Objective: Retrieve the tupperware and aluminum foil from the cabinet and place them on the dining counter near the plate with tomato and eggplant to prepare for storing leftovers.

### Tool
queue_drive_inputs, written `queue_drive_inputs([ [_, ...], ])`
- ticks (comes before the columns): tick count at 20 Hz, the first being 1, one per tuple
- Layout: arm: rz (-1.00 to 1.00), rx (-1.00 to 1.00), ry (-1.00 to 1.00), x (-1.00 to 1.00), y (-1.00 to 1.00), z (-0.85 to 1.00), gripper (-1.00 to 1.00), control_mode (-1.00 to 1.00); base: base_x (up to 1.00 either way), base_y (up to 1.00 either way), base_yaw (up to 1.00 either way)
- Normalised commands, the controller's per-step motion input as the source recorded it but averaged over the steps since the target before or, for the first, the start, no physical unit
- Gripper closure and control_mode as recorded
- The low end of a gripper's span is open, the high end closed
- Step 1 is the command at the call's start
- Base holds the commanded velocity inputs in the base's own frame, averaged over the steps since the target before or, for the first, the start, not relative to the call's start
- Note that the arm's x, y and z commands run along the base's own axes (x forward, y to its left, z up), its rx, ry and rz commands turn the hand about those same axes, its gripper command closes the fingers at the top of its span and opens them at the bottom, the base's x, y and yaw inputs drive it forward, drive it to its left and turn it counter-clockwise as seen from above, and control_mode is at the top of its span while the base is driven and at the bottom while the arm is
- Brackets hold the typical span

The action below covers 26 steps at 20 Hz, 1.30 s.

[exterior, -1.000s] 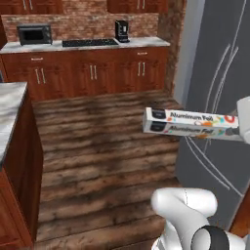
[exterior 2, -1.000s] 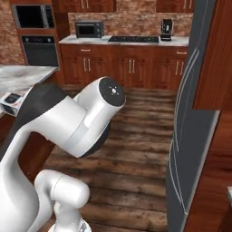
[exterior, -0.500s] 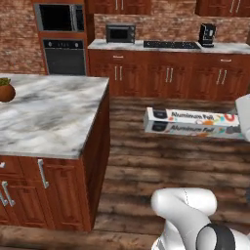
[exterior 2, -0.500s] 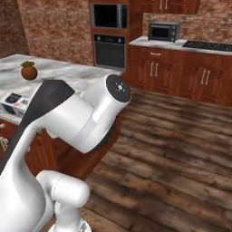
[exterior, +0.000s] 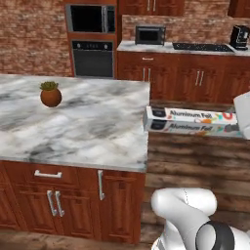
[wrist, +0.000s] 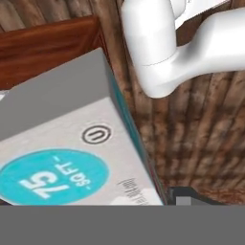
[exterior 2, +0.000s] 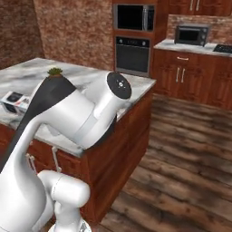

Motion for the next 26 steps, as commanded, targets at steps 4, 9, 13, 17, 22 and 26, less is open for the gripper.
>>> queue_drive_inputs([
  [4,0.00,0.00,0.00,0.00,0.00,0.00,1.00,1.00,0.03,1.00,0.47],
  [9,0.00,0.00,0.00,0.00,0.00,0.00,1.00,1.00,-0.01,0.65,0.88],
  [13,0.00,0.00,0.00,0.00,0.00,0.00,1.00,1.00,-0.10,0.21,1.00],
  [17,0.00,0.00,0.00,0.00,0.00,0.00,1.00,1.00,-0.11,0.17,1.00],
  [22,0.00,0.00,0.00,0.00,0.00,0.00,1.00,1.00,-0.05,0.18,1.00],
  [26,0.00,0.00,0.00,0.00,0.00,0.00,1.00,1.00,0.00,0.31,0.95],
])
